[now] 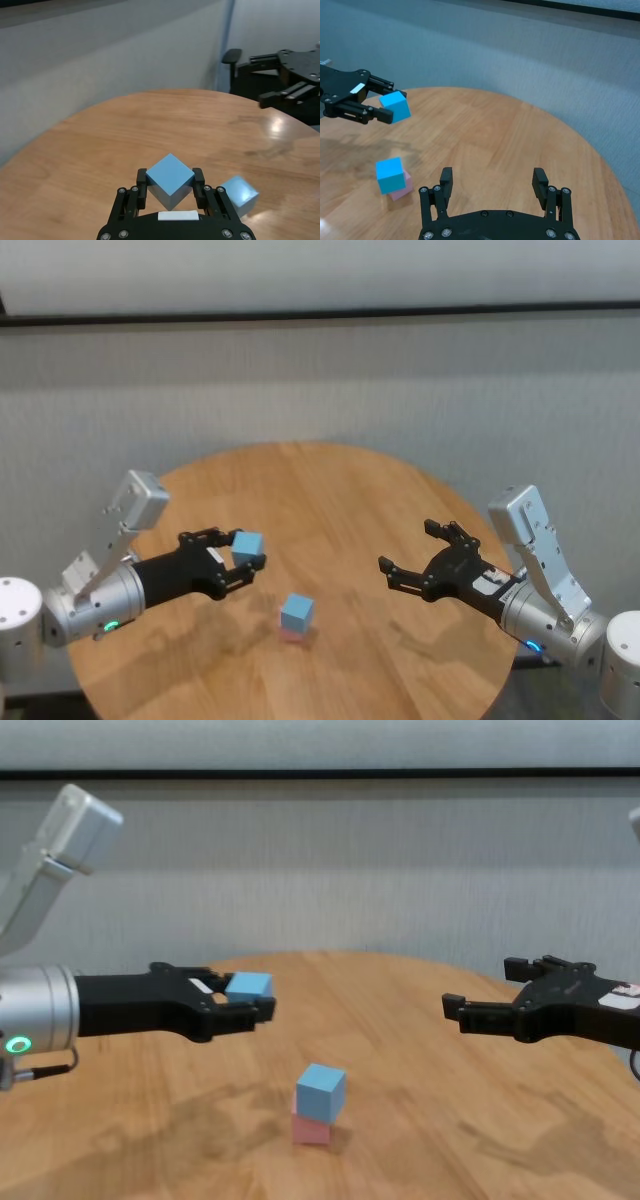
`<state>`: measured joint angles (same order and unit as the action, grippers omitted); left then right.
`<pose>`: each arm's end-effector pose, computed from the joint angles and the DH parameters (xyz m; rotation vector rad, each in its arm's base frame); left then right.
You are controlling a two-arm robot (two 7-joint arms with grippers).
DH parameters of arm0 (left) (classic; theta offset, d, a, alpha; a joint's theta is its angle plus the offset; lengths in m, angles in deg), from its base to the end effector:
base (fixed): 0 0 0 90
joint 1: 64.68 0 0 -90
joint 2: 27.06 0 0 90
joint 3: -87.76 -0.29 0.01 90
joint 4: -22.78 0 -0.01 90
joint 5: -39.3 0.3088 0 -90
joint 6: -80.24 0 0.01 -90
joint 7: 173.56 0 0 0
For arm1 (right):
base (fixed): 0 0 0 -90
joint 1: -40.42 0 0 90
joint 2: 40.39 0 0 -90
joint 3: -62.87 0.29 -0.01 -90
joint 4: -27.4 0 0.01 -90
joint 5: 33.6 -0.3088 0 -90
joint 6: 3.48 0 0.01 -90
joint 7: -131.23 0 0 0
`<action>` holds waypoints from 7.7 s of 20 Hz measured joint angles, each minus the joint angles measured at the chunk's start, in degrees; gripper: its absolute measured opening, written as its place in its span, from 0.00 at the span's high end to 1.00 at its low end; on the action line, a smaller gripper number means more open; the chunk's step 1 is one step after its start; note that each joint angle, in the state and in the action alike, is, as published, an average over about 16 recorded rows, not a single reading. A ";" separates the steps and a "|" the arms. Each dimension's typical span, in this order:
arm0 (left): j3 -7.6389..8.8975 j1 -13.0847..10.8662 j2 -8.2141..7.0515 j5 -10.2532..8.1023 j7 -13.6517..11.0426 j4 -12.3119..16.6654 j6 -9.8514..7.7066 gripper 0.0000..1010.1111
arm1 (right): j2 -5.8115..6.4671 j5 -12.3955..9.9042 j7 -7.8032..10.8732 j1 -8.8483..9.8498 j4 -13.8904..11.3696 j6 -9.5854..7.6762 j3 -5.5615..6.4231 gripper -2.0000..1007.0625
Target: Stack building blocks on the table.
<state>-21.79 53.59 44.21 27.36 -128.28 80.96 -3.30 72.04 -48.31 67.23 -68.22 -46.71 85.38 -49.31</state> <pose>0.4521 0.0622 -0.2911 0.2270 -0.0762 0.6561 0.4042 -0.0381 -0.2890 -0.2441 -0.0554 -0.8711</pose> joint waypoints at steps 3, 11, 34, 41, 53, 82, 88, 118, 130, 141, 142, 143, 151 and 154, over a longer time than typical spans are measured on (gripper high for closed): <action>-0.98 0.05 -0.27 -0.19 -1.01 0.83 -0.11 0.44 | 0.00 0.00 0.00 0.00 0.00 0.00 0.00 0.01; -3.28 -0.88 -1.48 -0.63 -2.64 4.51 -1.28 0.44 | 0.00 0.00 0.00 0.00 0.00 0.00 0.00 0.01; -7.84 2.23 0.25 -2.62 -3.41 -0.09 -0.50 0.44 | 0.00 0.00 0.00 0.00 0.00 0.00 0.00 0.01; -8.53 1.79 -0.41 -3.39 -2.87 1.32 -1.13 0.44 | 0.00 0.00 0.00 0.00 0.00 0.00 0.00 0.01; -9.78 1.10 -1.45 -4.69 -2.26 2.35 -2.04 0.44 | 0.00 0.00 0.00 0.00 0.00 0.00 0.00 0.01; -13.48 2.73 -2.05 -7.41 -1.33 0.59 -2.41 0.44 | 0.00 0.00 0.00 0.00 0.00 0.00 0.00 0.01; -14.07 2.93 -2.24 -7.88 -1.07 0.37 -2.36 0.44 | 0.00 0.00 0.00 0.00 0.00 0.00 0.00 0.01; -12.28 1.60 -4.03 -9.68 3.67 5.76 0.79 0.01 | 0.00 0.00 0.00 0.00 0.00 0.00 0.00 0.01; -11.16 0.85 -4.49 -9.77 5.02 7.41 1.45 0.01 | 0.00 0.00 0.00 0.00 0.00 0.00 0.00 0.01; -11.37 1.08 -4.41 -9.71 4.82 7.10 1.37 0.01 | 0.00 0.00 0.00 0.00 0.00 0.00 0.00 0.01; -11.38 1.10 -4.41 -9.71 4.81 7.09 1.36 0.01 | 0.00 0.00 0.00 0.00 0.00 0.00 0.00 0.01; -11.39 1.11 -4.40 -9.70 4.80 7.07 1.36 0.01 | 0.00 0.00 0.00 0.00 0.00 0.00 0.00 0.01; -11.45 1.16 -4.37 -9.67 4.75 7.00 1.32 0.01 | 0.00 0.00 0.00 0.00 0.00 0.00 0.00 0.01; -11.46 1.17 -4.37 -9.67 4.73 6.98 1.32 0.01 | 0.00 0.00 0.00 0.00 0.00 0.00 0.00 0.01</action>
<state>-33.25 54.77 39.85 17.69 -123.54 87.95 -1.98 72.04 -48.31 67.23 -68.22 -46.72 85.38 -49.31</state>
